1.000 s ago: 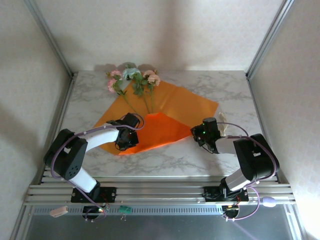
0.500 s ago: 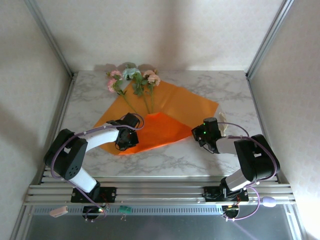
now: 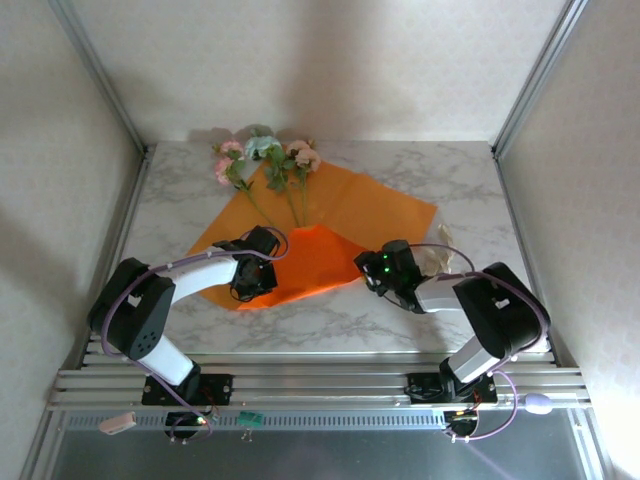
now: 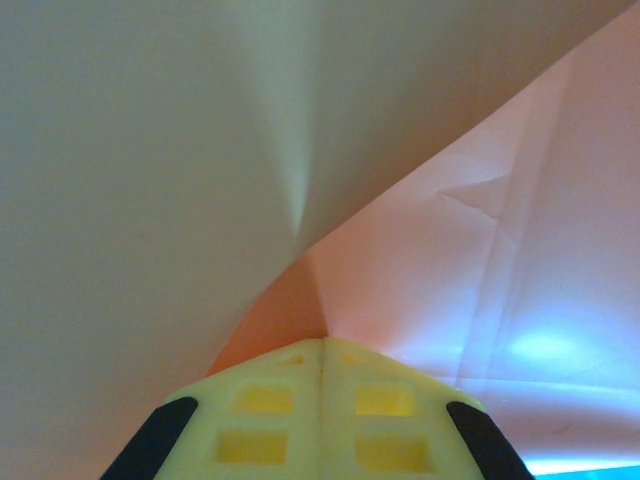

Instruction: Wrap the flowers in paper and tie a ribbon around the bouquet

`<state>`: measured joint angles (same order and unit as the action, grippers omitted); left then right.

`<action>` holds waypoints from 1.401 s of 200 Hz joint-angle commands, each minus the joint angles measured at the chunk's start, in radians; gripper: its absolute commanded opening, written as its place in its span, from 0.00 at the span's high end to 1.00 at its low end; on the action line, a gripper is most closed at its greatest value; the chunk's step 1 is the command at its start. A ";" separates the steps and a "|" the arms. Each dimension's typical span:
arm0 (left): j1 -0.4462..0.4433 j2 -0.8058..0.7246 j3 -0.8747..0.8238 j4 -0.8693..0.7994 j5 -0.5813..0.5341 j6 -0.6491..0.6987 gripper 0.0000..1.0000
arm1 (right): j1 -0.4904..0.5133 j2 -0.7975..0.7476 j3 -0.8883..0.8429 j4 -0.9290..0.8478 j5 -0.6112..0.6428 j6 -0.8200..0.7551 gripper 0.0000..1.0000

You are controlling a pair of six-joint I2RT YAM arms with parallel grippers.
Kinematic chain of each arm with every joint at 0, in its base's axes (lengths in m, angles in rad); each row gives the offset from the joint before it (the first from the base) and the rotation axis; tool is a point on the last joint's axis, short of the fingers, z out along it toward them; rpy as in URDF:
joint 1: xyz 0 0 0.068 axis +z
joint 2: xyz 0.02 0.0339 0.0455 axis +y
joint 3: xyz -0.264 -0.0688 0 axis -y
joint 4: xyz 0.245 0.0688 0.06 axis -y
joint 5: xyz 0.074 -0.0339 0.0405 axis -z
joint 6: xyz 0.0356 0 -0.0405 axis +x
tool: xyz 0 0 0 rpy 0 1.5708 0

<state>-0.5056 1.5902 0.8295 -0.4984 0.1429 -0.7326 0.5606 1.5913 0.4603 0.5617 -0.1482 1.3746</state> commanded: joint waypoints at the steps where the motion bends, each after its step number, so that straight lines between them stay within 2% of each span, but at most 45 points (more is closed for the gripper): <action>1: 0.012 0.039 -0.041 -0.019 -0.032 0.015 0.99 | 0.093 0.065 0.032 0.040 -0.001 0.065 0.61; 73: 0.011 0.046 -0.040 -0.005 -0.021 0.034 0.99 | 0.338 0.120 0.066 0.064 0.129 0.159 0.59; 110: 0.012 0.045 -0.037 -0.007 -0.014 0.054 0.99 | 0.402 0.217 0.103 0.148 0.169 0.201 0.60; 138: 0.013 0.028 -0.024 -0.044 -0.045 0.074 0.99 | 0.404 0.156 0.062 0.110 0.249 0.218 0.62; 164: 0.022 -0.023 -0.003 -0.096 -0.127 0.088 0.99 | 0.367 0.040 0.029 -0.028 0.267 0.187 0.77; 206: 0.032 -0.032 0.017 -0.110 -0.140 0.084 0.99 | 0.292 -0.052 -0.002 -0.159 0.251 0.144 0.79; 234: 0.032 -0.004 0.023 -0.095 -0.136 0.080 0.99 | 0.227 -0.030 0.007 -0.135 0.195 0.099 0.79; 254: 0.032 0.004 0.027 -0.086 -0.126 0.073 0.99 | 0.217 0.014 0.051 -0.130 0.162 0.081 0.81; 280: 0.032 -0.011 0.055 -0.116 -0.149 0.059 0.98 | 0.221 0.020 0.063 -0.124 0.161 0.109 0.91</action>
<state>-0.4797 1.5829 0.8433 -0.5690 0.0360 -0.6613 0.7795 1.5963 0.4973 0.4507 0.0319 1.4826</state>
